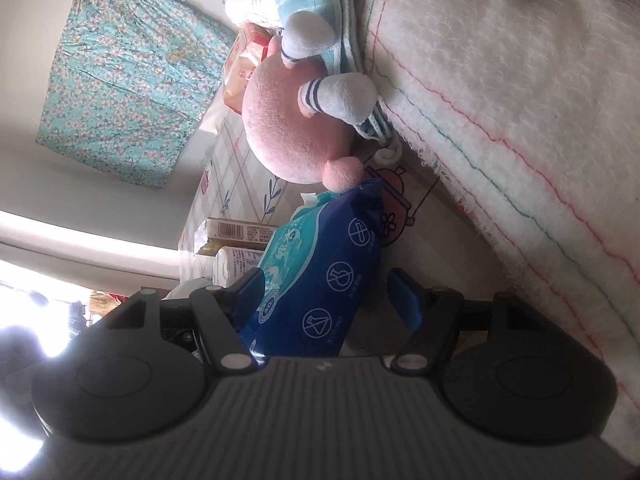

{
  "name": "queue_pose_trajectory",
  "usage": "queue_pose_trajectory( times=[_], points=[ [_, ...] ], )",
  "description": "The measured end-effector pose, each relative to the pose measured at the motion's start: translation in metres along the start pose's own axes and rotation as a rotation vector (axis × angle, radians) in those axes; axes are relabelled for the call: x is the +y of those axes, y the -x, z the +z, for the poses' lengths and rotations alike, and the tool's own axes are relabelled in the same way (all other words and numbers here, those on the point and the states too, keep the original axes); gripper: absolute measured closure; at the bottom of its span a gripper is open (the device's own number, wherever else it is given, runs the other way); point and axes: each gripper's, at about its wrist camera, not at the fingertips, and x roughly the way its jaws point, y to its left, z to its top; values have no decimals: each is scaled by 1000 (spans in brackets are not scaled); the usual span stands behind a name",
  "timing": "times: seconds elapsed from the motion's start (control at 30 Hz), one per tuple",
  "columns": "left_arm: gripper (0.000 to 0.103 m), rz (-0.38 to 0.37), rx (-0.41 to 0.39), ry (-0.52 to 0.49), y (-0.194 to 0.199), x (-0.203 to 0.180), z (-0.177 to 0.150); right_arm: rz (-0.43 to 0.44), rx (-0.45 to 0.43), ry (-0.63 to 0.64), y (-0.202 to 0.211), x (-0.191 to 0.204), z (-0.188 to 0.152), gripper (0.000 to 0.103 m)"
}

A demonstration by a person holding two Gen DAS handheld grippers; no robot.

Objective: Organize soft objects
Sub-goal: 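Close the right tool on the blue wet-wipe pack and lift it, then carry the blue wet-wipe pack with the right tool into the cardboard box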

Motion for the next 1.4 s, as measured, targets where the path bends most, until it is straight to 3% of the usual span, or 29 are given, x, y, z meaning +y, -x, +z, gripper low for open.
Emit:
queue_pose_trajectory(
  times=[0.37, 0.63, 1.13, 1.4],
  points=[
    [60, -16, 54, 91, -13, 13, 3, 85, 36, -82, -17, -11, -1, 56],
    [62, -55, 59, 159, -5, 17, 2, 109, -5, -60, -12, 0, -6, 67],
    [58, -137, -110, 160, 87, -2, -17, 227, -97, 63, 44, 53, -27, 68],
    [55, -113, -259, 184, 164, 7, -47, 324, -91, 202, 78, 104, -59, 68]
  ],
)
